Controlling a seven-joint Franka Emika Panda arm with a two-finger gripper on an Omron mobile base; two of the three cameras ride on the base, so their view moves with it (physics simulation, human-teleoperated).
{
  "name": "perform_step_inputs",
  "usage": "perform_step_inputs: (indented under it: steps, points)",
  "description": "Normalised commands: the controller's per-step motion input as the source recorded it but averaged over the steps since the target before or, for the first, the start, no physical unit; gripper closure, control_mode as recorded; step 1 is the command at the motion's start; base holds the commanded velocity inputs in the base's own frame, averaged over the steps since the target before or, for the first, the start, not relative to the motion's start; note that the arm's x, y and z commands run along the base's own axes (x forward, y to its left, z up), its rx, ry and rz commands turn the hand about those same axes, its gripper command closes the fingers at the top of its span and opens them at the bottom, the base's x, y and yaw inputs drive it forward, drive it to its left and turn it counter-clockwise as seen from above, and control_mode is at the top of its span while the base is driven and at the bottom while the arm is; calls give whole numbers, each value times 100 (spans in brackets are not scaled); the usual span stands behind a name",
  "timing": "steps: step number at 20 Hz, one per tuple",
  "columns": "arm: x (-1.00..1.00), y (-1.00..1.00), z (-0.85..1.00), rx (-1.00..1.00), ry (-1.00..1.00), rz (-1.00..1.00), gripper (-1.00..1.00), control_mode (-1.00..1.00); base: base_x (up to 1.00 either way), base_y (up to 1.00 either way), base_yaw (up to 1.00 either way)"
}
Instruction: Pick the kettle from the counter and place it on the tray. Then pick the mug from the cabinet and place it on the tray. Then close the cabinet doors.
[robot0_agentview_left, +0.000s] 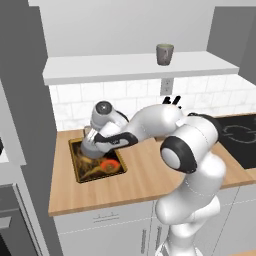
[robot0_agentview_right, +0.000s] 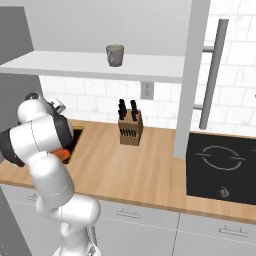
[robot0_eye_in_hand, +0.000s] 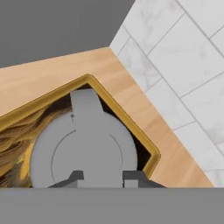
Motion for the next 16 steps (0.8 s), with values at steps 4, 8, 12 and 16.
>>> perform_step_inputs:
  steps: [4, 8, 12, 16]
  points:
    - [23, 1, -19, 0, -3, 0, 100, -100, 0, 0, 0]
    - [8, 0, -17, 0, -2, 0, 100, -100, 0, 0, 0]
    - [4, 2, -16, 0, 0, 0, 100, -100, 0, 0, 0]
    - [2, 16, -18, 0, 0, 0, -100, -100, 0, 0, 0]
